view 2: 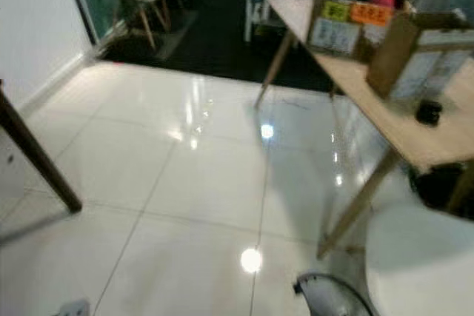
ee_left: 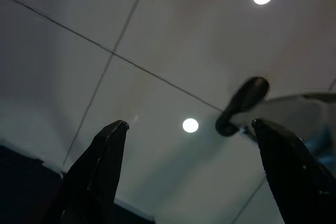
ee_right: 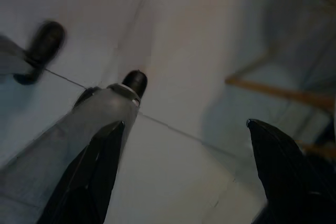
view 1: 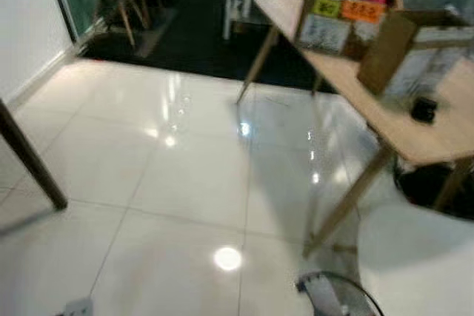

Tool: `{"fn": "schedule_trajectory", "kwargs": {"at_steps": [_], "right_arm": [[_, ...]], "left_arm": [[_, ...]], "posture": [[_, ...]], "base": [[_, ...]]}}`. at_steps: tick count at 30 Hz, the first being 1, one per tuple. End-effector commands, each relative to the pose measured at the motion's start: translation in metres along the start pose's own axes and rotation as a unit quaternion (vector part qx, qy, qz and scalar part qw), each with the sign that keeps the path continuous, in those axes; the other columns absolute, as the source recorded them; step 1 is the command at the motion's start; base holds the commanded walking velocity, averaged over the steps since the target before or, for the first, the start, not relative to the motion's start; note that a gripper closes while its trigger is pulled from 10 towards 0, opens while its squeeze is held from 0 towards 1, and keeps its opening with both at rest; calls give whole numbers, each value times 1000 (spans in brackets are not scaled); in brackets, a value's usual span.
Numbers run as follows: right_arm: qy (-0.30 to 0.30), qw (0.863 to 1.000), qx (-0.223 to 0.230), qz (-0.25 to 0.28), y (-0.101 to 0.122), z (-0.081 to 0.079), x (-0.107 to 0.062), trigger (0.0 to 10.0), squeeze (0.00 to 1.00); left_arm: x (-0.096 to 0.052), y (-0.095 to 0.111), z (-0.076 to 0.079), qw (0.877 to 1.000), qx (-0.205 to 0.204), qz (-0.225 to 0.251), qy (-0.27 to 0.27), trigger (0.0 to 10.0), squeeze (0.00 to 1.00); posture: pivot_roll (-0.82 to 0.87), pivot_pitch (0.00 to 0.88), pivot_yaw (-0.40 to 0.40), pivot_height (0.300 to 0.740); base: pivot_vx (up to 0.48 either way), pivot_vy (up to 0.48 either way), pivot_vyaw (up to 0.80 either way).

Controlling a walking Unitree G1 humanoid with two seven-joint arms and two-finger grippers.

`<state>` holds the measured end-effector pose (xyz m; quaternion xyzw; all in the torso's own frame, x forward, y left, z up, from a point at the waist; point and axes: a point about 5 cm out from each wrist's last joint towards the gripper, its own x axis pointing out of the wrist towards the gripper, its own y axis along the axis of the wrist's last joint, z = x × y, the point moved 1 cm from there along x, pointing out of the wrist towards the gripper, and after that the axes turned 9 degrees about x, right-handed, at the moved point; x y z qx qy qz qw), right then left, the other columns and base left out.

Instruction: Picking trash to rubbish bin

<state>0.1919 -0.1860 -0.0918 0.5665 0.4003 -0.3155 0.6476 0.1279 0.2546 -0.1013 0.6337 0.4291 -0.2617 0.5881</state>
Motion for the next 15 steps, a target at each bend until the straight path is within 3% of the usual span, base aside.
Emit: {"fn": "schedule_trajectory", "kwargs": {"at_steps": [1,15], "right_arm": [[3,1000,-9,-12,-7,0,0,10000,0],[18,999,-25,-25,-18,-7,-1,10000,0]], "left_arm": [[1,3,4,1000,18,-2,-11,10000,0],[3,11,12,999,41,2,-27,10000,0]], "posture": [[148,48,-73,740],[127,36,-65,740]], "base": [[0,0,650],[0,0,653]]}}
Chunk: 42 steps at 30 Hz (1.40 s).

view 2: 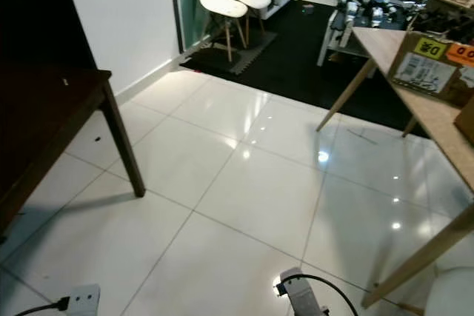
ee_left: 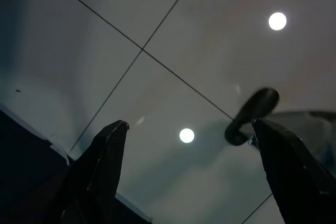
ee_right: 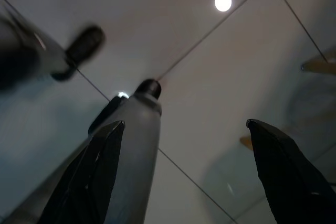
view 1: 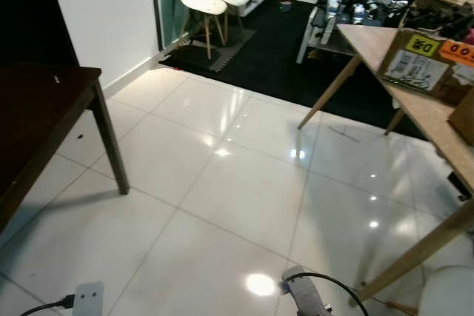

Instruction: Picking trash to rubbish bin

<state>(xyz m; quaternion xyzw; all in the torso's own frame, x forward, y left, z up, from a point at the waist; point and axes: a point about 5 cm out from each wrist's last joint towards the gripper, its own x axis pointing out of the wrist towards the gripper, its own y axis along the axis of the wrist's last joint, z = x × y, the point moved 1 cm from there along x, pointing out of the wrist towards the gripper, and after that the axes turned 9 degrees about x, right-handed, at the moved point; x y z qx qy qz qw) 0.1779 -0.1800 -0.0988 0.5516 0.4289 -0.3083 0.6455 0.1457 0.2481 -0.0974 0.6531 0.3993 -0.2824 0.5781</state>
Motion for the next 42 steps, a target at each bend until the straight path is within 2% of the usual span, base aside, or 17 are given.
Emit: {"fn": "schedule_trajectory", "kwargs": {"at_steps": [1,5,8,19,27,30,32,38,42], "right_arm": [[-1,1000,-7,-10,-5,3,-1,10000,0],[1,1000,-5,-14,-7,3,-1,10000,0],[3,1000,-4,-13,-6,2,-1,10000,0],[25,1000,2,-7,-1,-12,2,10000,0],[25,1000,9,-10,-5,-13,1,10000,0],[23,1000,10,-14,-9,-12,1,10000,0],[26,1000,8,-15,-9,-13,1,10000,0],[37,999,-4,-15,-8,-16,1,10000,0],[49,999,-12,-17,-7,-18,1,10000,0]], "left_arm": [[-1,-7,8,1000,7,-13,-14,10000,0],[-2,-11,24,998,-27,-15,-59,10000,0],[-2,-8,33,997,-7,-6,-83,10000,0],[-2,-6,34,994,17,-6,-104,10000,0],[-1,-5,34,993,36,-4,-111,10000,0],[-1,-3,41,989,72,-1,-127,10000,0],[-1,-2,43,988,82,2,-130,10000,0],[-1,-1,40,990,74,3,-123,10000,0],[0,-2,33,994,57,-3,-89,10000,0]], "posture": [[125,31,-63,740],[122,25,-60,740],[125,29,-58,740],[127,40,-40,740],[122,40,-28,740],[123,42,-17,740],[127,44,-18,740],[136,47,-23,740],[138,47,-27,740]], "base": [[0,0,656],[0,0,652],[0,0,650],[0,0,652],[0,0,652],[0,0,650],[0,0,650],[0,0,652],[0,0,653]]}}
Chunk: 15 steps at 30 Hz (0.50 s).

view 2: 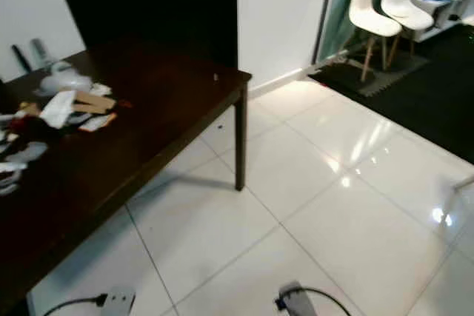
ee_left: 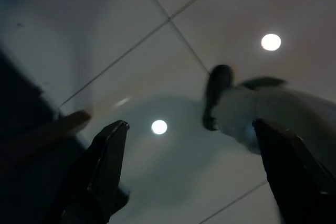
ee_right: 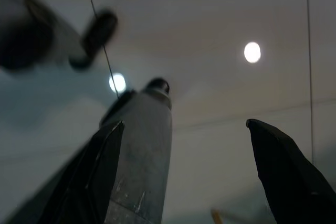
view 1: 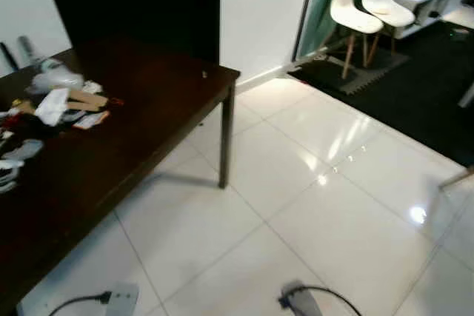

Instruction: Picking trash to rubbish bin

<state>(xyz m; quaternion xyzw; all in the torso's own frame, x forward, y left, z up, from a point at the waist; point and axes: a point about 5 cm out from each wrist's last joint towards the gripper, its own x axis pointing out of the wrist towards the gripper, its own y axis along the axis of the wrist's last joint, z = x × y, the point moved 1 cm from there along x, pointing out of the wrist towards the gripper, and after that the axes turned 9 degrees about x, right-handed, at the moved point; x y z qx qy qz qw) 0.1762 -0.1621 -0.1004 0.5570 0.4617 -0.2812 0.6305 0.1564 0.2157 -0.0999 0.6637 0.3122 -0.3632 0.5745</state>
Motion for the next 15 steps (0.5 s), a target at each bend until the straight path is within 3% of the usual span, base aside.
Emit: {"fn": "schedule_trajectory", "kwargs": {"at_steps": [1,6,15], "right_arm": [[7,1000,-5,-15,-7,0,-1,10000,0],[12,1000,-13,-15,-6,-1,0,10000,0],[16,999,-24,-15,-4,0,-1,10000,0]], "left_arm": [[-2,-11,-1,999,-17,-18,21,10000,0],[-4,-14,-9,998,-32,-25,47,10000,0],[-7,-21,-17,997,-16,-44,63,10000,0]], "posture": [[138,47,-27,740],[147,49,-37,740],[150,48,-36,740]], "base": [[0,0,650],[0,0,651],[0,0,668]]}}
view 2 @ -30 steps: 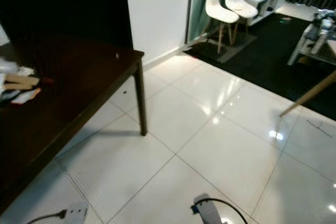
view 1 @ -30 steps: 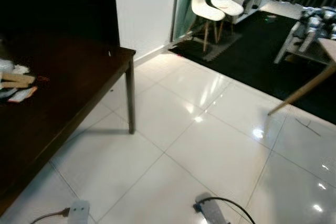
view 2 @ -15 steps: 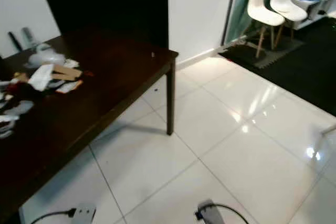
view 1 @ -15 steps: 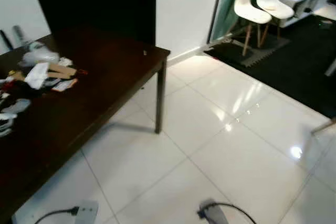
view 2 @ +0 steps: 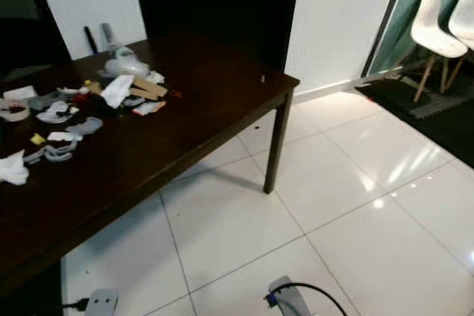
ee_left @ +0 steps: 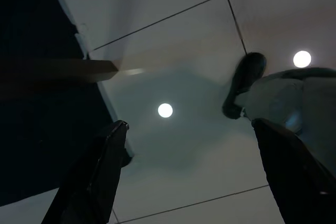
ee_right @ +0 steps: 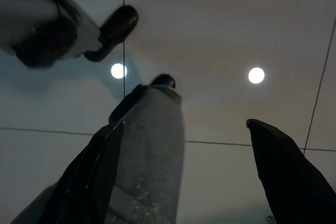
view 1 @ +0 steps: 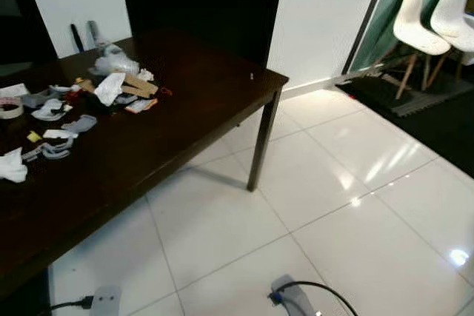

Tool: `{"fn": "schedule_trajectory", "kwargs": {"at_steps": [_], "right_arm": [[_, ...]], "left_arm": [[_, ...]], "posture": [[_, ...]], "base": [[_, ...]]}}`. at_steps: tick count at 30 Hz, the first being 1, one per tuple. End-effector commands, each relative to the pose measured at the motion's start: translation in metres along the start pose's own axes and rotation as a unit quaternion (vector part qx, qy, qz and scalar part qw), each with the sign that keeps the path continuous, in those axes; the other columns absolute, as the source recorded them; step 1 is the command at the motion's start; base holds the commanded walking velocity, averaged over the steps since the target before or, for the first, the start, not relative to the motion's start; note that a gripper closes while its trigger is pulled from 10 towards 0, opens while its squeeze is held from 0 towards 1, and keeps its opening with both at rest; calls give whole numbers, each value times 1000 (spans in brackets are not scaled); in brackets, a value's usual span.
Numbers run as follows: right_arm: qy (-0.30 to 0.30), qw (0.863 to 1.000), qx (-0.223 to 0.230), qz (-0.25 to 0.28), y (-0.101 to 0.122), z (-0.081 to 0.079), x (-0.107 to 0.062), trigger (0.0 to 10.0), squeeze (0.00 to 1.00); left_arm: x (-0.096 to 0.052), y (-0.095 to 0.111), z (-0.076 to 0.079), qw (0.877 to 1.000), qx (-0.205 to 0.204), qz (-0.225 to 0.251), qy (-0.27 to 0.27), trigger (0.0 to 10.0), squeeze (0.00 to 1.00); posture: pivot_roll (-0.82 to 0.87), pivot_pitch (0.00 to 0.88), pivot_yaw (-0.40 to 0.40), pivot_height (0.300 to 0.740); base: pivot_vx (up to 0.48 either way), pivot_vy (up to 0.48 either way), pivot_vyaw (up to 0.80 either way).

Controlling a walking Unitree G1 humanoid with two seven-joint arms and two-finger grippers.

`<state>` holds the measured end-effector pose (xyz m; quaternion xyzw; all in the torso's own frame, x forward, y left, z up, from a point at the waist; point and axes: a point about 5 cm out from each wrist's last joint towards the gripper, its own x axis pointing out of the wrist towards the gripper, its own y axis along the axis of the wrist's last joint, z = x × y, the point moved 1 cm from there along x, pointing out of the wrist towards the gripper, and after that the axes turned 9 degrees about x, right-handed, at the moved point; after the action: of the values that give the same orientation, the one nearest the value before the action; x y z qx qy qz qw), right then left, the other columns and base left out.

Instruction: Picking trash to rubbish bin

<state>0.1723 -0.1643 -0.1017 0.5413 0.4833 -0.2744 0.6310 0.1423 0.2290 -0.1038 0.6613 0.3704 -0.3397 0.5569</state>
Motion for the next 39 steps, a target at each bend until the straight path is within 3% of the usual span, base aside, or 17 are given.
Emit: {"fn": "schedule_trajectory", "kwargs": {"at_steps": [1,39], "right_arm": [[3,1000,-5,0,1,-1,0,10000,0],[11,999,-38,-8,-3,-1,0,10000,0]], "left_arm": [[-1,-5,-7,1000,2,-12,10,10000,0],[-6,-26,-12,999,-20,-43,23,10000,0]], "posture": [[150,48,-36,740],[170,47,-46,740]], "base": [[0,0,675],[0,0,674]]}}
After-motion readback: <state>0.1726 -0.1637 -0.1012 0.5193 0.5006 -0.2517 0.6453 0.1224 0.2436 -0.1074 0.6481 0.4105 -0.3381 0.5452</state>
